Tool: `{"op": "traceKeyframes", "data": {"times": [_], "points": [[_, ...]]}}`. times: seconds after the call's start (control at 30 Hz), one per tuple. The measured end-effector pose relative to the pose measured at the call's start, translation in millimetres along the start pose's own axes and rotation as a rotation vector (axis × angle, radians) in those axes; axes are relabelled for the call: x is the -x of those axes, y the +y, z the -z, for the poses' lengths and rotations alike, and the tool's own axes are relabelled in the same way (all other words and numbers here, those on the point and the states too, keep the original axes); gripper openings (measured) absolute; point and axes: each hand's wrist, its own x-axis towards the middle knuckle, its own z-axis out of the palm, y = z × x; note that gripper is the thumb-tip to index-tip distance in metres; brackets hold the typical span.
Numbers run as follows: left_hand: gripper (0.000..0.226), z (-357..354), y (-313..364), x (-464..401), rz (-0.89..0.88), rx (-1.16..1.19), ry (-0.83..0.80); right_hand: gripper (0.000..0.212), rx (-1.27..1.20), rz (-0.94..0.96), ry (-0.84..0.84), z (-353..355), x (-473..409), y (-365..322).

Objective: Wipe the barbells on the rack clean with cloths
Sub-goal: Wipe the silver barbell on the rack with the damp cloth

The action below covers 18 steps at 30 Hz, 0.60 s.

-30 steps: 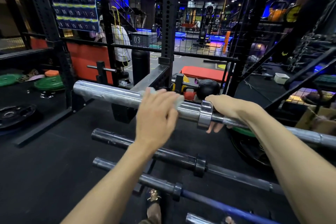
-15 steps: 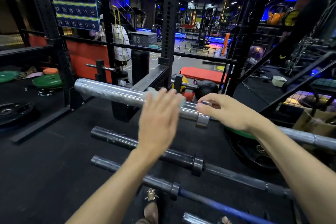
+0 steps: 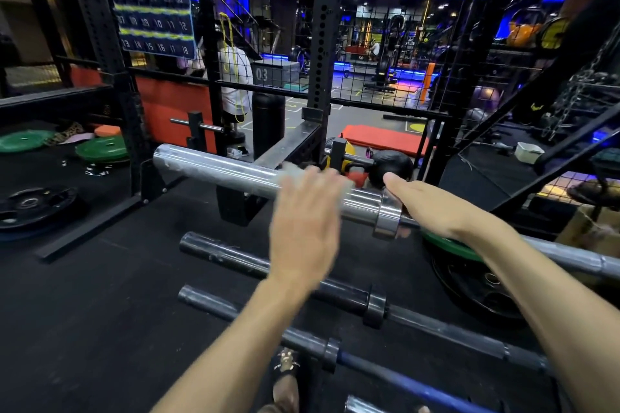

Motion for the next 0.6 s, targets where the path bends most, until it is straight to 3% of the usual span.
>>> {"op": "traceKeyframes", "data": {"times": [0.1, 0.17, 0.3, 0.37, 0.53, 0.6], "points": [[0.047, -7, 14, 11, -0.232, 0.034, -0.083, 0.075, -0.013, -0.008, -0.068, 0, 3, -5], [0.046, 0, -11, 4, -0.236, -0.020, -0.079, 0.072, -0.007, -0.041, -0.063, 0, 2, -3], [0.039, 24, -63, -13, 0.089, -0.039, 0.047, 0.072, -0.038, -0.115, -0.017, -2, 1, -2], [0.038, 23, -50, -17, 0.170, -0.016, 0.067, 0.071, -0.040, -0.135, -0.009, -2, -1, -4], [0.043, 8, -1, -3, -0.253, 0.033, -0.148, 0.067, -0.004, -0.213, -0.052, -2, -11, -1], [0.044, 14, -19, -10, -0.244, -0.008, -0.173, 0.065, -0.017, -0.252, -0.071, 1, -13, 2]]}}
